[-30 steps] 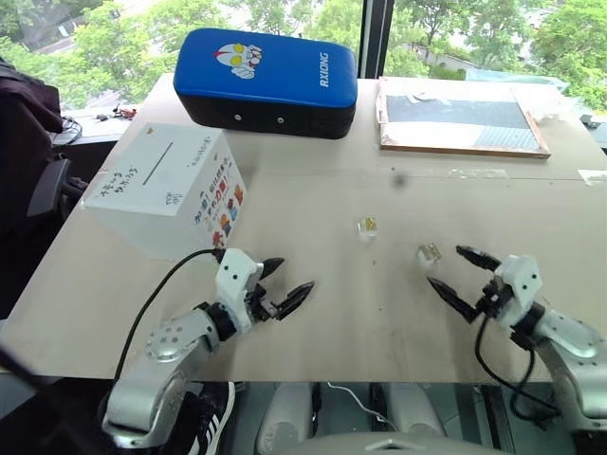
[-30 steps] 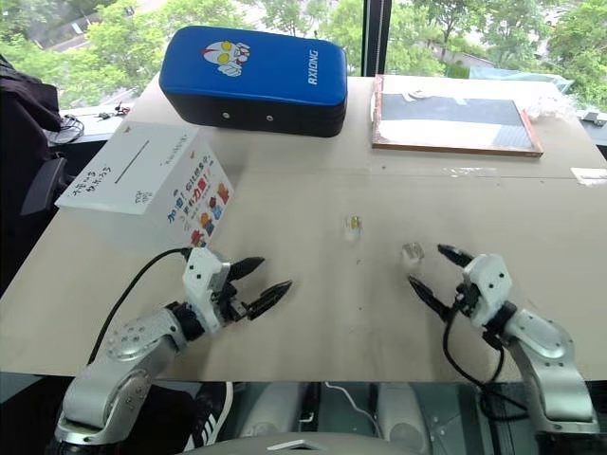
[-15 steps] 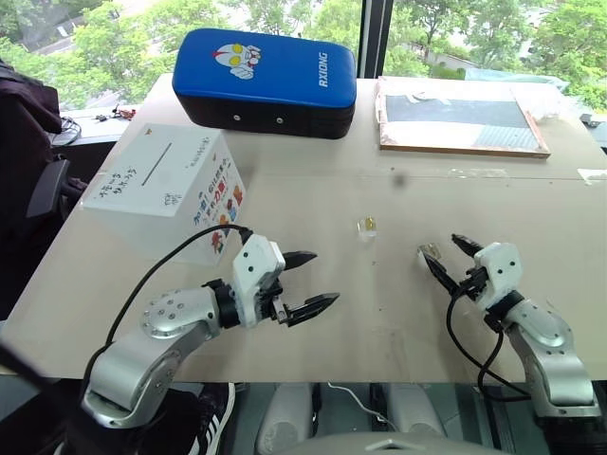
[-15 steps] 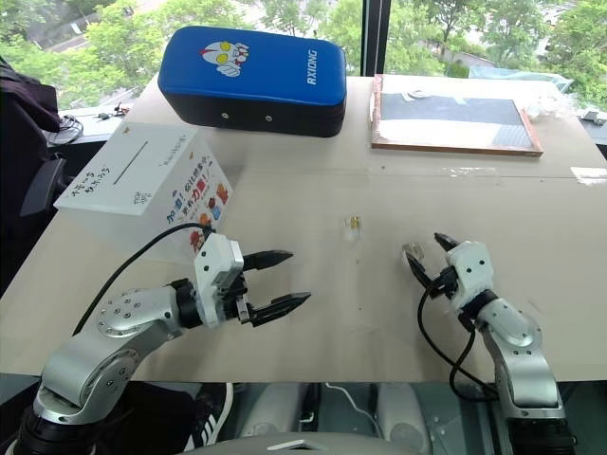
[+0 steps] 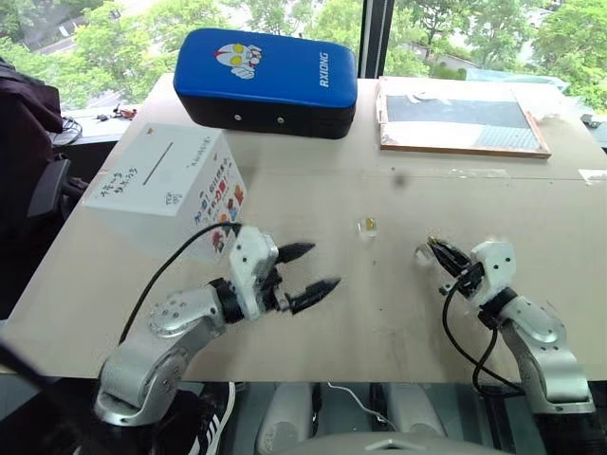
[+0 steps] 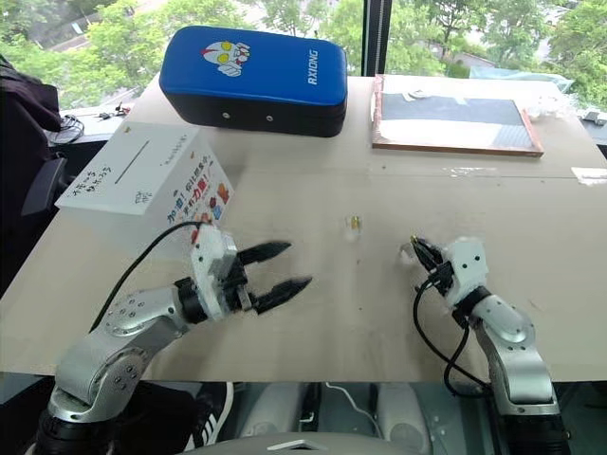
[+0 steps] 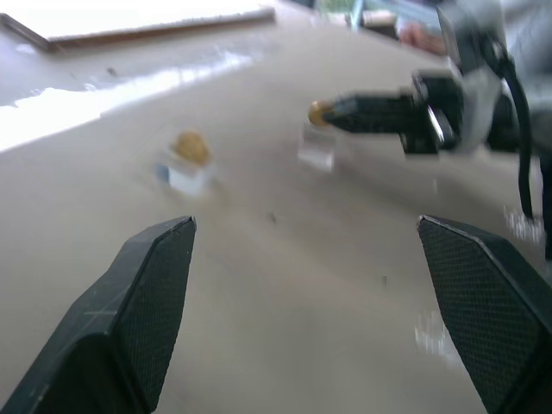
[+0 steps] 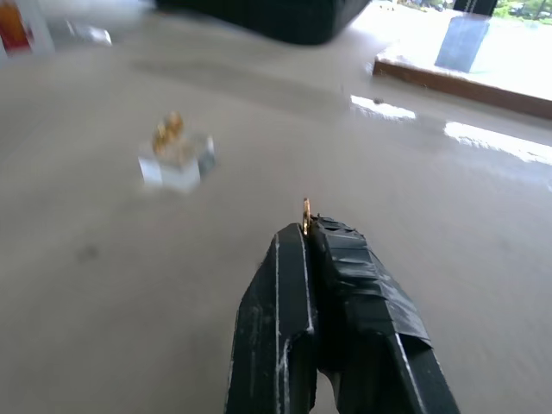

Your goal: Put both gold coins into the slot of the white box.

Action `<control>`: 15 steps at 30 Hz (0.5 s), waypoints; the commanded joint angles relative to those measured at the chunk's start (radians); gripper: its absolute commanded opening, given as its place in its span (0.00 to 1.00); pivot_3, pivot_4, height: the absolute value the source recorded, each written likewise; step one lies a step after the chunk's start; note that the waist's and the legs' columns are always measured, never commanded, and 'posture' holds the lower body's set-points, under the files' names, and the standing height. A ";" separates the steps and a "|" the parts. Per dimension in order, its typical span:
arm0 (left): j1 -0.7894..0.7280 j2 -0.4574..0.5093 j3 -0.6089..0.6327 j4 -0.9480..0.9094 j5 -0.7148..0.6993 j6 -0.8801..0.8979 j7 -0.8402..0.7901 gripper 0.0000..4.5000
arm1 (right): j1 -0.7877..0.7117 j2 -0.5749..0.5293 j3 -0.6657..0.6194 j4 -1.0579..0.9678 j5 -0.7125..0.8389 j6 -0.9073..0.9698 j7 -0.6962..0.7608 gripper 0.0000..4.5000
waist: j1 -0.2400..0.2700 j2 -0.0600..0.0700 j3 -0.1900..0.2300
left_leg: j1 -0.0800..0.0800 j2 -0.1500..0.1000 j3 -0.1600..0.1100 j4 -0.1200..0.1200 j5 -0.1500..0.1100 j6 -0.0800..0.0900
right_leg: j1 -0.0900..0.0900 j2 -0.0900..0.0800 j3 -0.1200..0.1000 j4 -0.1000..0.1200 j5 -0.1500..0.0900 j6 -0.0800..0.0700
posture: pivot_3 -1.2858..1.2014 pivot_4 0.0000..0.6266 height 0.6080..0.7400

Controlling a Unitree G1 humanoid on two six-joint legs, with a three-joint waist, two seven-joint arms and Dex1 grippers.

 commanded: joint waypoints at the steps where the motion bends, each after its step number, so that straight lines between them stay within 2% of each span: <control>1: -0.097 -0.112 0.043 -0.038 -0.246 0.065 0.171 0.93 | -0.067 0.034 -0.030 -0.193 0.367 0.249 -0.042 0.00 | 0.000 0.000 0.000 | 0.000 0.000 0.000 0.000 0.000 0.000 | 0.000 0.000 0.000 0.001 0.000 0.000 | 0.52 0.24 1.00; 3: -0.137 -0.176 0.045 -0.014 -0.343 0.083 0.239 0.93 | -0.102 0.041 -0.028 -0.253 0.544 0.363 -0.076 0.00 | -0.001 0.000 0.000 | 0.000 0.000 -0.001 0.000 0.000 0.000 | 0.000 -0.003 0.000 0.001 0.000 0.000 | 0.52 0.24 1.00; 7: -0.153 -0.290 0.031 0.055 -0.477 0.080 0.303 0.93 | -0.177 0.054 -0.011 -0.302 0.786 0.479 -0.157 0.00 | -0.003 -0.001 0.000 | 0.000 0.000 -0.001 0.000 0.000 0.000 | 0.000 0.000 0.000 0.001 0.000 0.000 | 0.52 0.24 1.00; 10: -0.152 -0.324 0.019 0.066 -0.533 0.078 0.314 0.93 | -0.214 0.057 -0.001 -0.304 0.887 0.512 -0.194 0.00 | -0.003 -0.001 0.000 | 0.000 -0.001 -0.001 0.000 0.000 0.000 | 0.000 0.001 -0.001 0.001 0.000 0.000 | 0.52 0.24 1.00; 15: -0.155 -0.324 0.009 0.076 -0.579 0.075 0.316 0.93 | -0.250 0.059 -0.001 -0.301 0.993 0.520 -0.247 0.00 | -0.003 -0.001 0.000 | 0.000 -0.001 -0.001 0.000 0.000 0.000 | 0.000 0.003 -0.001 0.000 0.000 0.000 | 0.52 0.24 1.00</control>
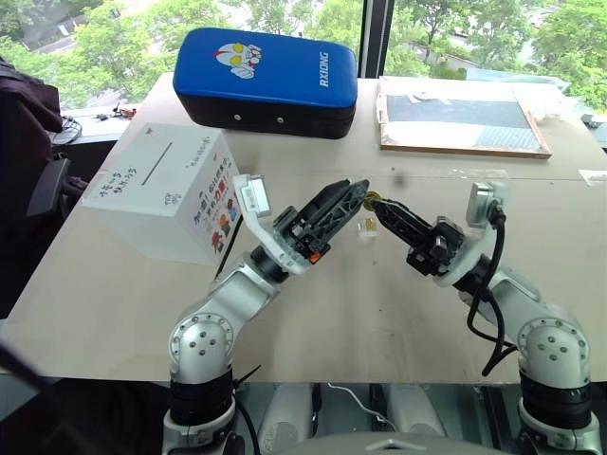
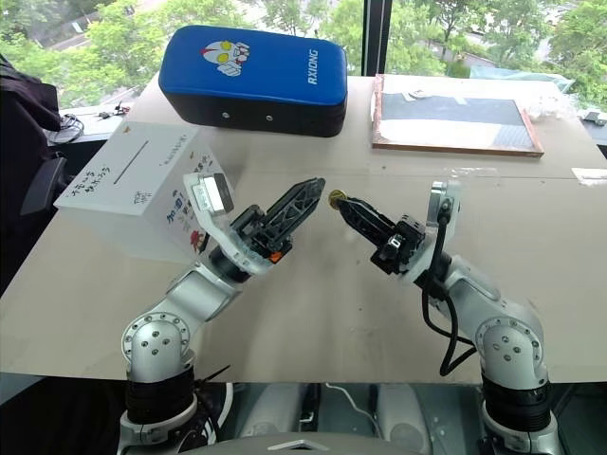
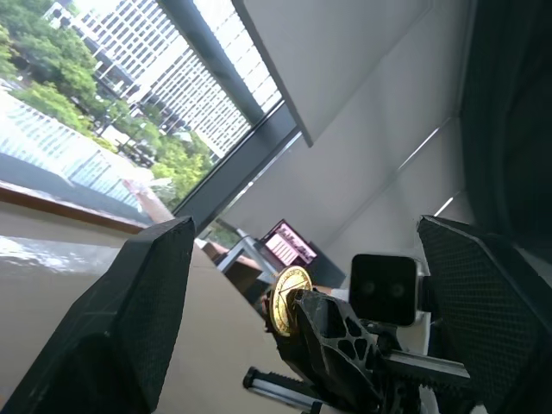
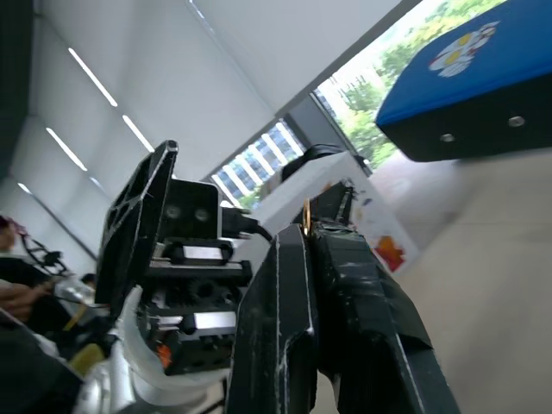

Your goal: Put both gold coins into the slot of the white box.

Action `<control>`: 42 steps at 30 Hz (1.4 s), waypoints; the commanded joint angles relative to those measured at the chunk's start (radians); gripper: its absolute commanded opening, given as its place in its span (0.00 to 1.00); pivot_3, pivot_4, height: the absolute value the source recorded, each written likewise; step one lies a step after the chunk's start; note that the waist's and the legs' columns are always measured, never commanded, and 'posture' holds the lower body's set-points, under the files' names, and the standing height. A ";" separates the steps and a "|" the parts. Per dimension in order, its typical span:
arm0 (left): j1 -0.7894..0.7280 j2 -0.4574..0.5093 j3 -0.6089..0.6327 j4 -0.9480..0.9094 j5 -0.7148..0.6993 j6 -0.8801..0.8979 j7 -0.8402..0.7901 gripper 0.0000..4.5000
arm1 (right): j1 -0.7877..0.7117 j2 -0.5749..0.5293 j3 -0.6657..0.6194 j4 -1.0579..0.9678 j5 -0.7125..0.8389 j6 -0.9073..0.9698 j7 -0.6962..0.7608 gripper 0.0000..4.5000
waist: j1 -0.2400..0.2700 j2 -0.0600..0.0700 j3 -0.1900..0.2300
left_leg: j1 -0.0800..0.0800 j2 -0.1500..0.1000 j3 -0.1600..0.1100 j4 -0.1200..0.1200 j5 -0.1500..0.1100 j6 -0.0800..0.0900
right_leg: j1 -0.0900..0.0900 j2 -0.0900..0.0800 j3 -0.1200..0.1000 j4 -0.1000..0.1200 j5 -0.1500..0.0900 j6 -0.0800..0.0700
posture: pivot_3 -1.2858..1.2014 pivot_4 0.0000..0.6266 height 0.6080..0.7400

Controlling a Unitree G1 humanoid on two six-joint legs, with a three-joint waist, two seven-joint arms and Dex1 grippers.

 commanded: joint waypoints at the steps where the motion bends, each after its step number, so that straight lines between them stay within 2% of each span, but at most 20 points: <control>1: -0.005 -0.001 -0.002 -0.013 -0.054 -0.009 -0.002 0.93 | -0.026 -0.007 -0.003 -0.037 0.081 0.002 -0.026 0.00 | 0.000 0.000 0.000 | 0.000 0.000 0.000 0.000 0.000 0.000 | 0.000 0.000 0.000 0.000 0.000 0.000 | 0.52 0.24 1.00; 2: -0.005 0.002 -0.003 -0.013 -0.063 -0.007 -0.005 0.93 | -0.030 -0.009 0.000 -0.038 0.094 0.002 -0.030 0.00 | 0.000 0.000 0.000 | 0.000 0.000 0.001 0.000 0.000 0.000 | 0.000 0.000 0.000 0.000 0.000 0.000 | 0.52 0.24 1.00; 3: -0.004 0.007 -0.005 -0.013 -0.067 -0.005 -0.009 0.84 | -0.033 -0.009 0.003 -0.038 0.103 0.001 -0.035 0.00 | 0.000 0.000 0.000 | 0.000 0.000 0.001 0.000 0.000 0.000 | 0.000 0.000 0.000 0.000 0.000 0.000 | 0.52 0.24 1.00; 5: 0.004 0.028 -0.020 -0.018 -0.054 0.004 -0.038 0.74 | -0.033 -0.013 0.014 -0.042 0.112 0.001 -0.036 0.00 | 0.000 0.000 0.000 | 0.000 0.000 0.001 0.000 0.000 0.000 | 0.000 0.000 0.000 0.000 0.000 0.000 | 0.52 0.24 1.00; 7: 0.011 0.043 -0.032 -0.022 -0.059 0.010 -0.059 0.57 | -0.032 -0.016 0.024 -0.048 0.119 0.000 -0.037 0.00 | -0.001 0.000 0.000 | 0.000 0.000 0.001 0.000 0.000 0.000 | 0.000 0.001 0.000 0.000 0.000 0.000 | 0.52 0.24 1.00; 9: 0.013 0.054 -0.043 -0.021 -0.072 0.017 -0.070 0.31 | -0.029 -0.020 0.032 -0.052 0.125 -0.004 -0.040 0.00 | -0.001 0.000 0.000 | 0.000 0.000 0.001 0.000 0.000 0.000 | 0.000 0.001 0.000 0.000 0.000 0.000 | 0.52 0.24 1.00; 12: 0.017 0.059 -0.053 -0.019 -0.080 0.019 -0.079 0.01 | -0.017 -0.025 0.046 -0.064 0.134 -0.006 -0.046 0.00 | -0.001 0.000 0.000 | 0.000 0.000 0.001 0.000 0.000 0.000 | 0.000 0.001 0.000 0.000 0.000 0.000 | 0.52 0.24 1.00; 20: 0.012 0.071 -0.054 -0.007 -0.078 0.004 -0.090 0.01 | -0.012 -0.021 0.068 -0.063 0.122 -0.021 -0.053 0.00 | -0.001 0.000 0.000 | 0.000 0.000 0.001 0.000 0.000 0.000 | 0.000 0.001 0.000 -0.001 0.000 0.000 | 0.52 0.24 1.00; 23: 0.008 0.076 -0.052 -0.003 -0.064 -0.001 -0.093 0.00 | -0.018 -0.029 0.072 -0.056 0.111 -0.024 -0.045 0.21 | -0.001 0.000 0.000 | 0.000 0.000 0.001 0.000 0.000 0.000 | 0.000 0.001 0.000 -0.001 0.000 0.000 | 0.52 0.24 1.00; 27: 0.010 0.150 0.002 -0.014 -0.047 0.001 -0.091 0.00 | -0.006 -0.028 0.046 -0.047 0.051 -0.062 -0.063 0.63 | -0.003 0.000 0.000 | 0.000 0.000 0.001 0.000 0.000 0.000 | 0.000 0.001 0.000 -0.001 0.000 0.000 | 0.52 0.24 1.00; 29: -0.004 0.214 0.067 -0.017 -0.056 -0.007 -0.086 0.00 | 0.006 -0.075 0.026 -0.043 0.014 -0.056 -0.026 0.84 | -0.003 0.000 0.000 | 0.000 0.000 0.001 -0.001 0.000 0.000 | 0.000 0.001 0.000 -0.001 0.000 0.000 | 0.52 0.24 1.00; 32: -0.068 0.317 0.167 -0.008 -0.054 -0.026 -0.046 0.00 | 0.026 -0.181 0.025 -0.033 -0.136 -0.088 0.090 0.84 | 0.001 0.000 0.001 | 0.000 0.001 0.001 -0.001 0.000 0.000 | -0.001 0.001 0.000 -0.001 0.000 0.000 | 0.52 0.24 1.00; 35: -0.187 0.415 0.224 0.016 0.076 -0.049 0.068 0.00 | 0.007 -0.248 0.026 -0.025 -0.249 -0.150 0.202 0.84 | 0.003 0.000 0.001 | -0.001 0.001 0.001 -0.001 0.000 0.000 | -0.001 0.001 -0.001 -0.002 0.000 0.000 | 0.52 0.24 1.00; 39: -0.327 0.507 0.239 0.038 0.222 -0.024 0.229 0.00 | -0.054 -0.307 0.044 -0.003 -0.438 -0.280 0.343 0.84 | -0.001 -0.001 0.001 | -0.001 0.000 0.002 -0.001 0.000 0.000 | -0.001 0.001 0.000 -0.003 0.000 0.000 | 0.52 0.24 1.00; 42: -0.376 0.547 0.229 0.041 0.306 0.029 0.341 0.00 | -0.108 -0.308 0.040 0.024 -0.475 -0.324 0.404 0.84 | -0.003 -0.002 0.002 | 0.000 0.000 0.002 -0.002 0.000 0.000 | -0.001 0.001 0.000 -0.003 0.000 0.001 | 0.52 0.24 1.00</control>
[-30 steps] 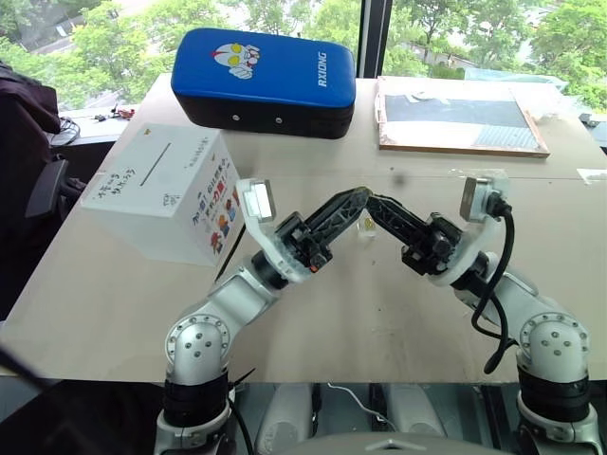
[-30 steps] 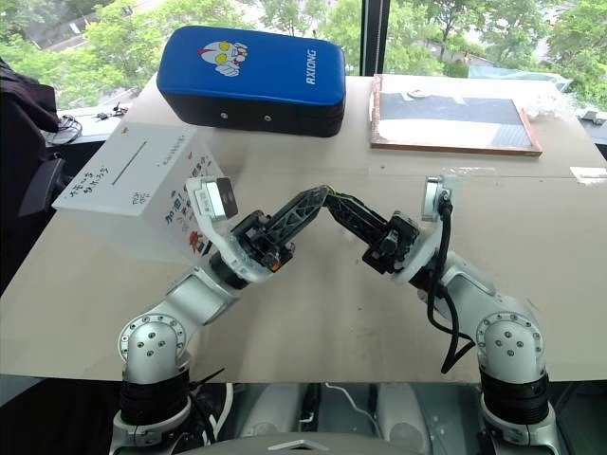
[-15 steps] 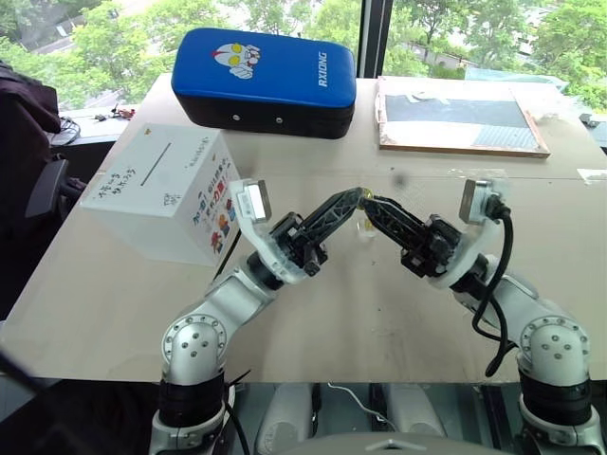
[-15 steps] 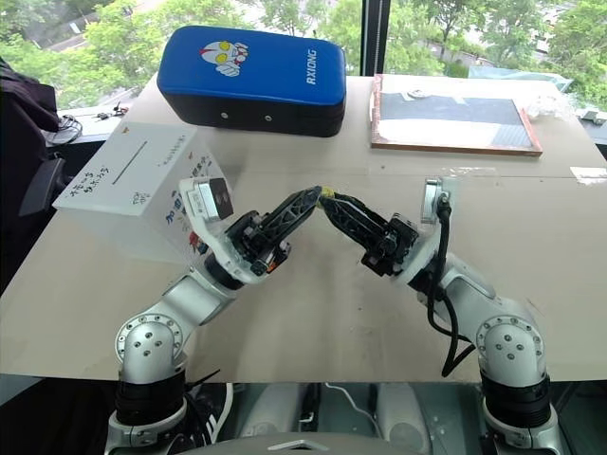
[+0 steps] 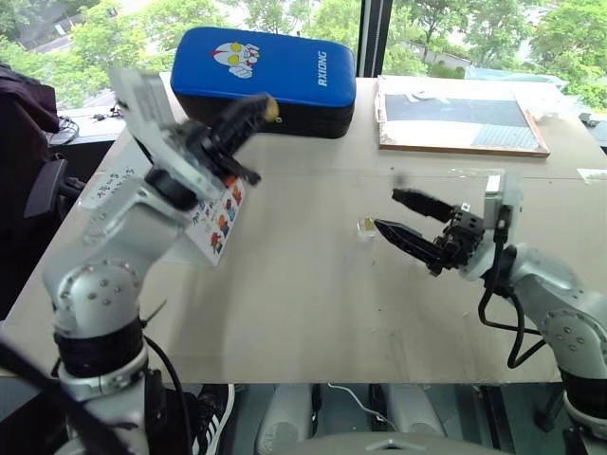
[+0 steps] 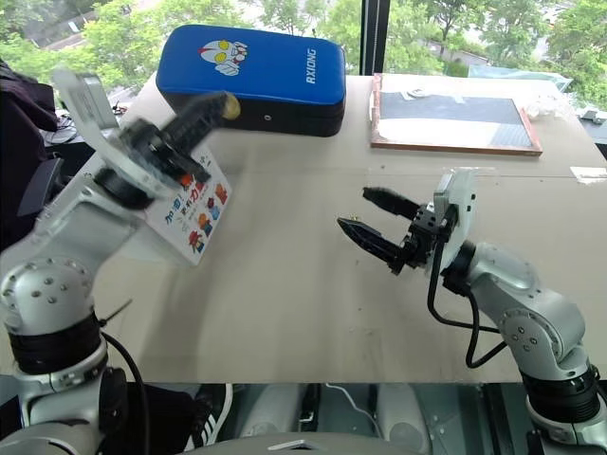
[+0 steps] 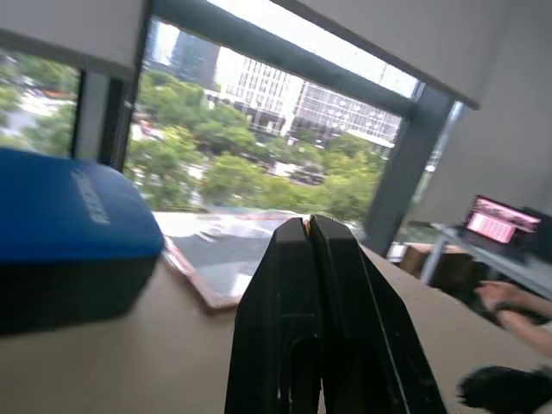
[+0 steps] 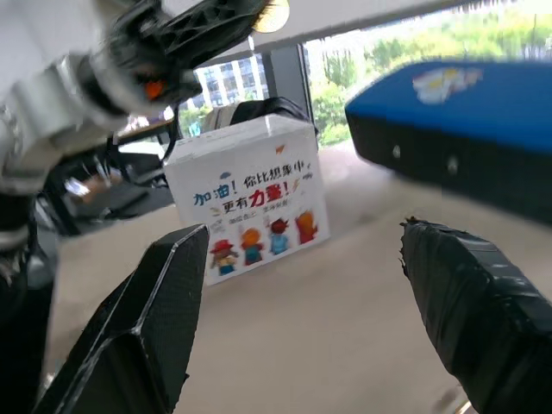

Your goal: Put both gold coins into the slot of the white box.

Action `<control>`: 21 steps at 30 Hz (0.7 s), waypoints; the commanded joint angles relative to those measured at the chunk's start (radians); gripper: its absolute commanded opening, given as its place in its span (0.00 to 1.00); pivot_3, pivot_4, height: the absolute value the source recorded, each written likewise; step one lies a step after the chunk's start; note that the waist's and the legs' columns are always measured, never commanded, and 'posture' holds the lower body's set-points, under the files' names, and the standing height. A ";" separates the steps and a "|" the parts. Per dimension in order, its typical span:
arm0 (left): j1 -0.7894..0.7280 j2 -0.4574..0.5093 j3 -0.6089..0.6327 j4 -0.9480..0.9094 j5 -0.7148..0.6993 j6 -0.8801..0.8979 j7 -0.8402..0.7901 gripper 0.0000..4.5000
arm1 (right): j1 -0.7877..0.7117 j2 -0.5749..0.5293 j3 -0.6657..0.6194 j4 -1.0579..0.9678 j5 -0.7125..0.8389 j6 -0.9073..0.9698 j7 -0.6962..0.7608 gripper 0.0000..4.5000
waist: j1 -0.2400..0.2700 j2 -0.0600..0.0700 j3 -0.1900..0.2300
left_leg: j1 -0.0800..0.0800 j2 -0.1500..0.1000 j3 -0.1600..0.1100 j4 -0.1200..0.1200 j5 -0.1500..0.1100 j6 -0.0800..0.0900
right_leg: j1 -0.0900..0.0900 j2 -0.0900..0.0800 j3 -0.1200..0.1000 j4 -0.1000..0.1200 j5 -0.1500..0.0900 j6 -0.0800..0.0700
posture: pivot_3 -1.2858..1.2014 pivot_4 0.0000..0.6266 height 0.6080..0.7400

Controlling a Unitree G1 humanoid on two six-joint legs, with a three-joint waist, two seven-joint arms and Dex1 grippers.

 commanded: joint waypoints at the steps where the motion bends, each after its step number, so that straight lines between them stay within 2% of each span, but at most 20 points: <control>1: -0.035 0.061 -0.004 -0.016 0.125 0.059 0.119 0.00 | -0.075 0.011 -0.019 0.019 -0.022 -0.074 0.092 0.84 | -0.001 0.000 0.000 | 0.000 0.000 0.000 0.000 0.000 0.000 | 0.000 0.000 0.000 0.001 0.000 0.000 | 0.52 0.24 1.00; 7: -0.002 0.131 -0.045 -0.046 0.231 0.204 0.165 0.00 | -0.146 0.039 -0.033 0.055 0.029 -0.064 0.160 0.84 | 0.000 -0.001 0.001 | -0.001 0.001 -0.001 -0.002 0.000 -0.001 | -0.002 -0.001 -0.001 0.001 0.000 0.000 | 0.52 0.24 1.00; 13: 0.018 0.121 0.023 -0.029 0.273 0.359 0.252 0.00 | -0.163 0.046 -0.027 0.082 0.023 -0.054 0.187 0.84 | 0.004 -0.001 0.001 | -0.002 0.000 -0.001 -0.001 0.000 -0.001 | -0.002 -0.004 -0.001 0.001 0.000 0.000 | 0.52 0.24 1.00; 21: 0.064 0.173 0.081 -0.049 0.371 0.421 0.204 0.00 | -0.180 0.068 -0.018 0.130 0.003 -0.068 0.216 0.84 | 0.003 -0.001 0.001 | -0.002 0.000 -0.002 -0.002 0.002 -0.005 | -0.003 -0.004 0.000 0.001 0.000 0.000 | 0.52 0.24 1.00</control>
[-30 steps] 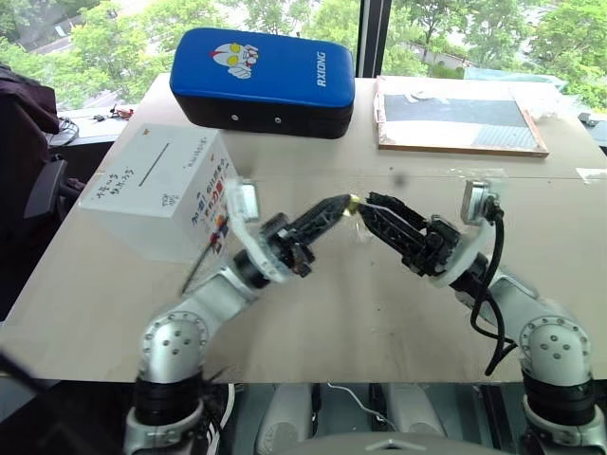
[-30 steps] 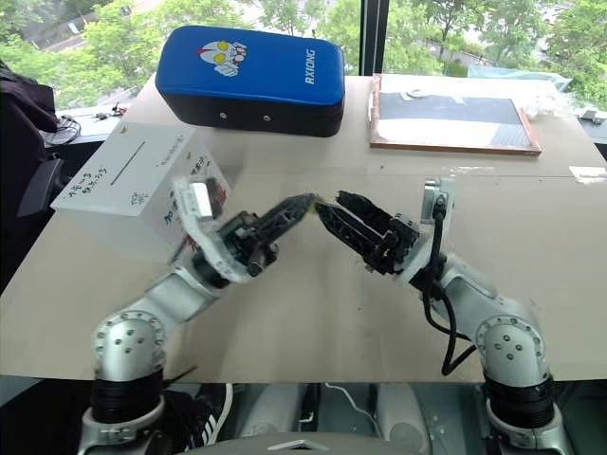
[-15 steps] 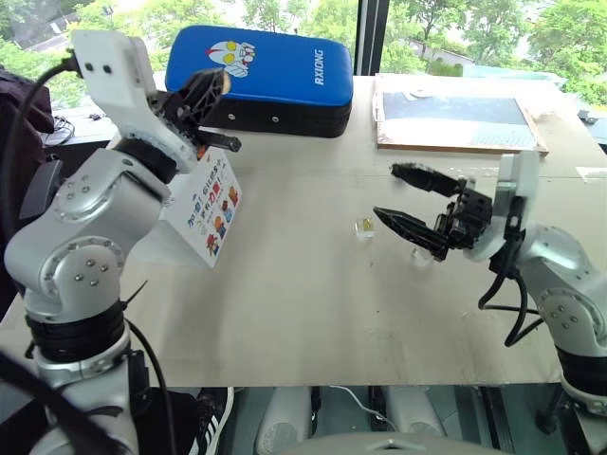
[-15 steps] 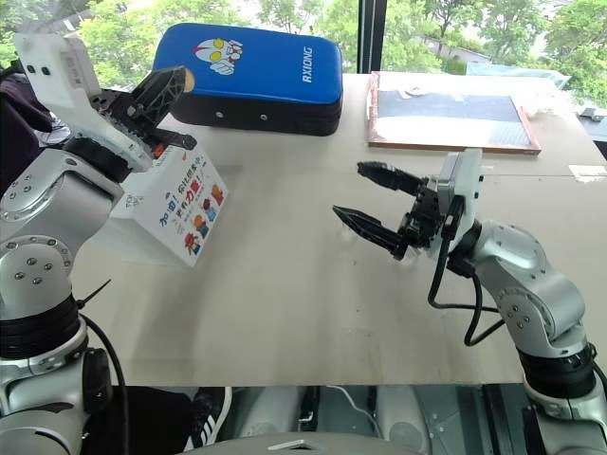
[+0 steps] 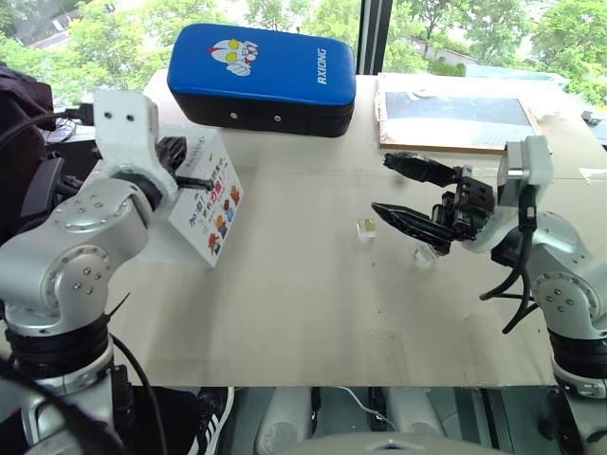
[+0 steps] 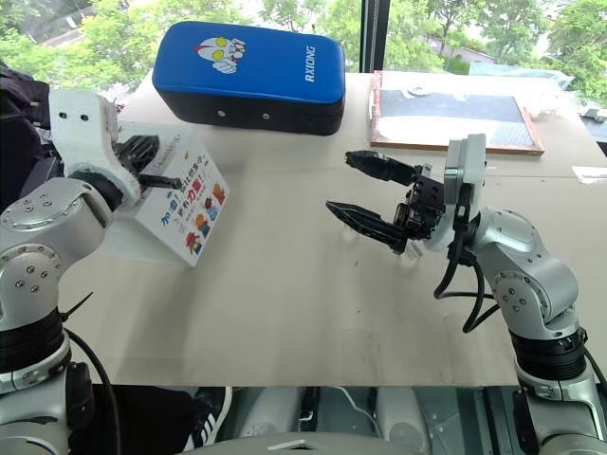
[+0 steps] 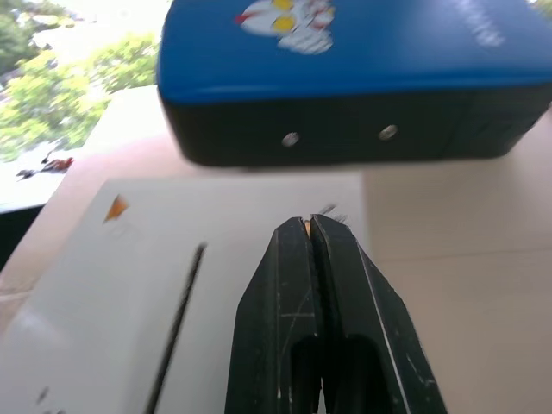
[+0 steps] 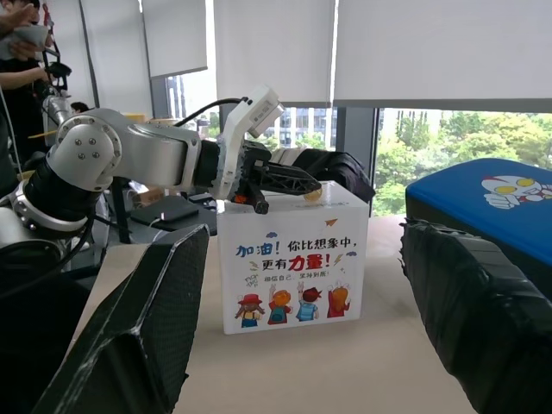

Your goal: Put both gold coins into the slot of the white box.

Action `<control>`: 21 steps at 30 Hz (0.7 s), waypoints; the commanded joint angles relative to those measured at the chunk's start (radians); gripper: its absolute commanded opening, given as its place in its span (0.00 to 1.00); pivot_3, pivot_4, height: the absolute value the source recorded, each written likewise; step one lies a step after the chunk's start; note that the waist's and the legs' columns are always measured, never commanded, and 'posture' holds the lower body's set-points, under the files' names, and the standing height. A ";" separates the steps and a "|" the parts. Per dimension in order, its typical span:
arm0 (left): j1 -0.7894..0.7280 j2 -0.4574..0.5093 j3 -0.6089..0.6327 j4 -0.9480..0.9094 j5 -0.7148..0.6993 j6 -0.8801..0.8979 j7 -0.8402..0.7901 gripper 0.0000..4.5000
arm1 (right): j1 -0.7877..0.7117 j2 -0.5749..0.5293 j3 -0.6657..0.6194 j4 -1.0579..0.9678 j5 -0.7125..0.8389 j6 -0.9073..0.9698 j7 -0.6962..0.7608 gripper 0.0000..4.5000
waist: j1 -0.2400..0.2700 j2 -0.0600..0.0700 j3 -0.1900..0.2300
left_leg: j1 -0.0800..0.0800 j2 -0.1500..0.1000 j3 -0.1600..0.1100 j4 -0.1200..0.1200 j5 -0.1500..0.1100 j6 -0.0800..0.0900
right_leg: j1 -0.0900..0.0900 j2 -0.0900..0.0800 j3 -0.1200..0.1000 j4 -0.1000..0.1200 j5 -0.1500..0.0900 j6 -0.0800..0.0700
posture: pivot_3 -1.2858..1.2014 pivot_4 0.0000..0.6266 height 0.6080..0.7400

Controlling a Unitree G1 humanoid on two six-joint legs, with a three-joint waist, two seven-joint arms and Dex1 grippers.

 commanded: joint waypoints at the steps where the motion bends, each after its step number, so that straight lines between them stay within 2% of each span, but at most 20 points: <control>1: 0.002 0.030 0.061 -0.040 0.039 0.010 -0.029 0.00 | -0.032 0.019 -0.010 0.012 -0.011 -0.024 0.020 0.84 | 0.000 0.000 0.000 | 0.000 0.000 0.000 0.000 0.000 0.000 | 0.000 0.000 0.000 0.000 0.000 0.000 | 0.52 0.24 1.00; 9: 0.095 0.052 0.126 -0.037 0.076 0.039 -0.119 0.00 | -0.044 0.043 -0.008 0.031 -0.035 -0.029 0.044 0.84 | 0.000 0.000 0.000 | 0.000 0.000 0.000 0.000 0.000 0.000 | 0.000 -0.006 -0.001 0.000 0.000 0.000 | 0.52 0.24 1.00; 21: 0.188 0.044 0.120 0.041 0.145 -0.076 -0.291 0.00 | -0.042 0.048 -0.014 0.029 -0.059 -0.030 0.044 0.84 | -0.012 0.001 0.000 | 0.002 -0.001 0.001 -0.001 -0.002 0.003 | 0.000 -0.007 0.000 0.002 0.000 0.000 | 0.52 0.24 1.00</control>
